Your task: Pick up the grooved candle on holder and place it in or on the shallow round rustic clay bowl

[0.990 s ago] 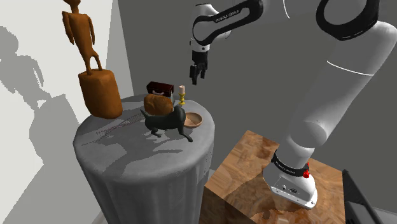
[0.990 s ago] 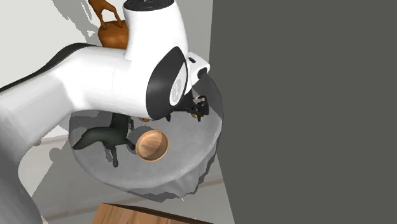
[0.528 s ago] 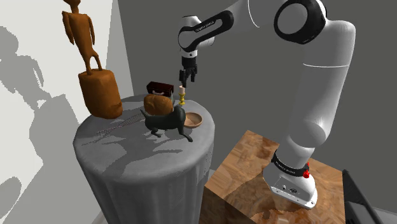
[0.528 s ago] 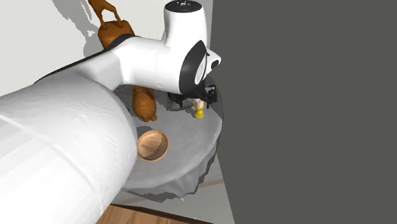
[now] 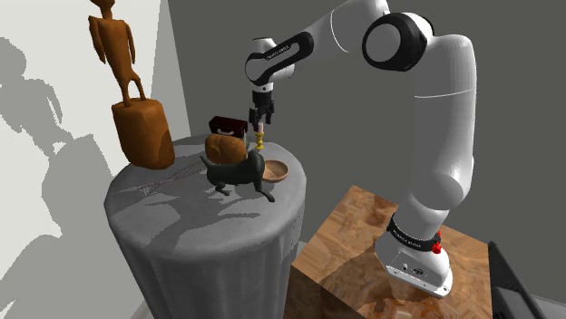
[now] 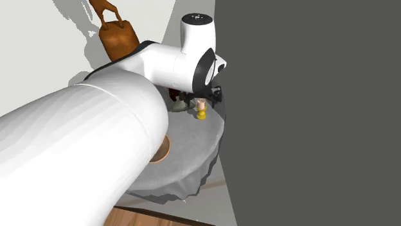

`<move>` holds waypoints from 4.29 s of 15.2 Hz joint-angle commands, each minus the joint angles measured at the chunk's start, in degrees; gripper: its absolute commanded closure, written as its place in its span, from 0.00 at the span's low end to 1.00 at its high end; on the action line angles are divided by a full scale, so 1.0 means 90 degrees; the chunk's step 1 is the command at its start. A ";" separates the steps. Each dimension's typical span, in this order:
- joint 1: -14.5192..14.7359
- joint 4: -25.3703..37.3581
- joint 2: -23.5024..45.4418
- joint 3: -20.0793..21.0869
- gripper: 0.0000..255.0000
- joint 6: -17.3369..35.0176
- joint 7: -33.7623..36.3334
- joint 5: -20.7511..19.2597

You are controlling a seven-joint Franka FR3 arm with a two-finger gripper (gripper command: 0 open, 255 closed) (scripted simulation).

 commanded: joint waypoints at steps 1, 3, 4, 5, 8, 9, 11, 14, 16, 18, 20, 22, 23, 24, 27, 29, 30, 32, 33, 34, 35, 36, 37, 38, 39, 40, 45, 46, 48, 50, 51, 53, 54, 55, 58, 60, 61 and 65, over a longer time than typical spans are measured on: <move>-0.0005 -0.0107 0.0049 0.0000 0.00 0.0159 -0.0005 0.0003; -0.0008 -0.0169 0.0102 0.0000 0.00 0.0274 -0.0006 0.0006; -0.0008 -0.0167 0.0103 0.0000 0.00 0.0273 -0.0006 0.0006; -0.0008 -0.0167 0.0103 0.0000 0.00 0.0273 -0.0006 0.0006; -0.0008 -0.0167 0.0103 0.0000 0.00 0.0273 -0.0006 0.0006; -0.0008 -0.0167 0.0103 0.0000 0.00 0.0273 -0.0006 0.0006; -0.0008 -0.0167 0.0104 0.0000 1.00 0.0273 -0.0006 0.0006; -0.0008 -0.0167 0.0103 0.0000 1.00 0.0273 -0.0006 0.0006; -0.0007 -0.0170 0.0101 0.0001 1.00 0.0274 -0.0005 0.0006; -0.0007 -0.0169 0.0102 0.0001 1.00 0.0274 -0.0005 0.0006; -0.0008 -0.0167 0.0103 0.0000 1.00 0.0273 -0.0006 0.0006; -0.0006 -0.0095 0.0032 -0.0002 1.00 0.0130 -0.0007 0.0003; -0.0006 -0.0056 -0.0002 -0.0002 1.00 0.0057 -0.0008 0.0001; -0.0005 -0.0013 -0.0032 -0.0003 1.00 -0.0016 -0.0009 0.0000; -0.0003 0.0116 -0.0124 -0.0005 1.00 -0.0237 -0.0010 -0.0005; -0.0003 0.0215 -0.0176 -0.0007 1.00 -0.0388 -0.0012 -0.0007; -0.0002 0.0265 -0.0202 -0.0007 1.00 -0.0463 -0.0013 -0.0008; -0.0001 0.0371 -0.0249 -0.0009 1.00 -0.0616 -0.0015 -0.0010; -0.0001 0.0426 -0.0270 -0.0009 1.00 -0.0693 -0.0016 -0.0011; -0.0001 0.0483 -0.0291 -0.0010 1.00 -0.0770 -0.0017 -0.0012; -0.0001 0.0542 -0.0310 -0.0010 1.00 -0.0848 -0.0018 -0.0013; -0.0001 0.0603 -0.0328 -0.0011 1.00 -0.0926 -0.0019 -0.0014; -0.0001 0.0665 -0.0344 -0.0011 1.00 -0.1005 -0.0020 -0.0014; -0.0001 0.0729 -0.0359 -0.0011 1.00 -0.1085 -0.0021 -0.0015; -0.0001 0.0795 -0.0373 -0.0012 1.00 -0.1165 -0.0023 -0.0015; -0.0001 0.0863 -0.0385 -0.0012 1.00 -0.1245 -0.0024 -0.0016; 0.0055 0.0765 -0.0665 0.0008 1.00 -0.1428 0.0051 -0.0038; 0.0111 0.0453 -0.0906 0.0032 1.00 -0.1358 0.0133 -0.0059; 0.0217 -0.0128 -0.1370 0.0089 1.00 -0.1245 0.0303 -0.0095; 0.0318 -0.0658 -0.1814 0.0157 1.00 -0.1164 0.0480 -0.0123; 0.0366 -0.0906 -0.2030 0.0196 1.00 -0.1134 0.0570 -0.0134; 0.0461 -0.1372 -0.2451 0.0281 1.00 -0.1094 0.0755 -0.0146; 0.0506 -0.1591 -0.2657 0.0328 1.00 -0.1083 0.0849 -0.0147; 0.0552 -0.1801 -0.2859 0.0378 1.00 -0.1078 0.0943 -0.0144; 0.0690 -0.2382 -0.3451 0.0541 1.00 -0.1097 0.1231 -0.0114; 0.0783 -0.2729 -0.3833 0.0661 1.00 -0.1135 0.1427 -0.0074; 0.0831 -0.2892 -0.4020 0.0725 1.00 -0.1162 0.1525 -0.0047; 0.0891 -0.3297 -0.4201 0.0808 1.00 -0.0940 0.1653 -0.0013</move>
